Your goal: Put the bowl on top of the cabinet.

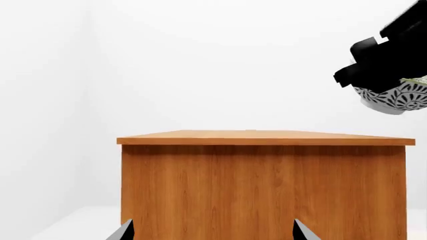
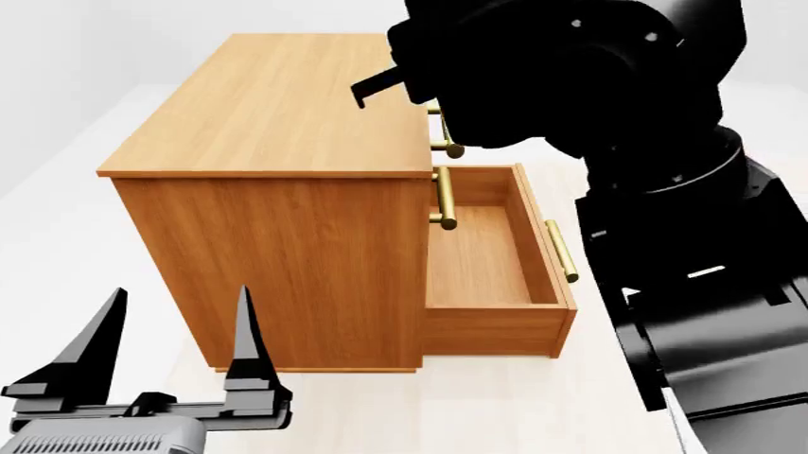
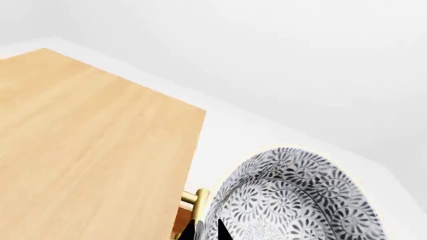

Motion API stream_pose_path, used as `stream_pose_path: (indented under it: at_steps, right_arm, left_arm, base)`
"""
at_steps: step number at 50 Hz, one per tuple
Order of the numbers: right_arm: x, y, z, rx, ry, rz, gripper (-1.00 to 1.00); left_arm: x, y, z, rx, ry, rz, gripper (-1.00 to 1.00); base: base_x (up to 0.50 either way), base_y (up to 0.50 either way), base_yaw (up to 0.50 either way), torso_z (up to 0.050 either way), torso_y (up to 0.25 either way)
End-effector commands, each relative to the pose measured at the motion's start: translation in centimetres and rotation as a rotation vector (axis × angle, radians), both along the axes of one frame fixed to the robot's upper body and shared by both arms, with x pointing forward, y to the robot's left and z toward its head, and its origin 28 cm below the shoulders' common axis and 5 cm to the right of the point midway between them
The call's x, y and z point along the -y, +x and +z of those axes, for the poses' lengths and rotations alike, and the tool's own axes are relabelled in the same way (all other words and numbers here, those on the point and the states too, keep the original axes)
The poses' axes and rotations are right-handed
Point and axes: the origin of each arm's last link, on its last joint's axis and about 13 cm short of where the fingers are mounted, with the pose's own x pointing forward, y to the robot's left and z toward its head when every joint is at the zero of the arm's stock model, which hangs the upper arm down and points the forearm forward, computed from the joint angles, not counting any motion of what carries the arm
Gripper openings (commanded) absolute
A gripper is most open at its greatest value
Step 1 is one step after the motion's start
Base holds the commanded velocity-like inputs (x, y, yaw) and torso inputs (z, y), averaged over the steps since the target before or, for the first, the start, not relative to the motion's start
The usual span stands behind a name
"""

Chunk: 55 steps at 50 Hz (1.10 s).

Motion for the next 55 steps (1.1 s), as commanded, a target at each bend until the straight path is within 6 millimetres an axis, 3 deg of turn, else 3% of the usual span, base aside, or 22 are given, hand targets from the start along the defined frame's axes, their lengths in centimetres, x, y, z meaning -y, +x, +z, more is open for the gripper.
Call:
stream_pose_path:
  at_steps: [1, 24, 44, 55]
  right_arm:
    - [-1.8, -0.4, 0.4, 0.014, -0.043, 0.019, -1.0]
    - [-3.5, 0.3, 0.4, 0.023, -0.081, 0.032, -1.0]
    - [-6.1, -1.7, -0.2, 0.054, -0.104, 0.139, -1.0]
    - [-6.6, -1.4, -0.5, 0.055, -0.114, 0.15, -1.0]
  left_arm:
    - [0.0, 0.0, 0.1, 0.001, -0.001, -0.002, 1.0]
    - [0.0, -0.1, 0.2, 0.004, -0.006, -0.003, 1.0]
    - [0.0, -0.2, 0.3, 0.005, -0.009, -0.003, 1.0]
    - [-0.1, -0.1, 0.3, 0.007, -0.013, 0.0, 1.0]
  base:
    - [0.0, 0.0, 0.0, 0.0, 0.0]
    - [0.0, 0.0, 0.0, 0.0, 0.0]
    - [0.0, 0.0, 0.0, 0.0, 0.001]
    - [0.0, 0.0, 0.0, 0.0, 0.001]
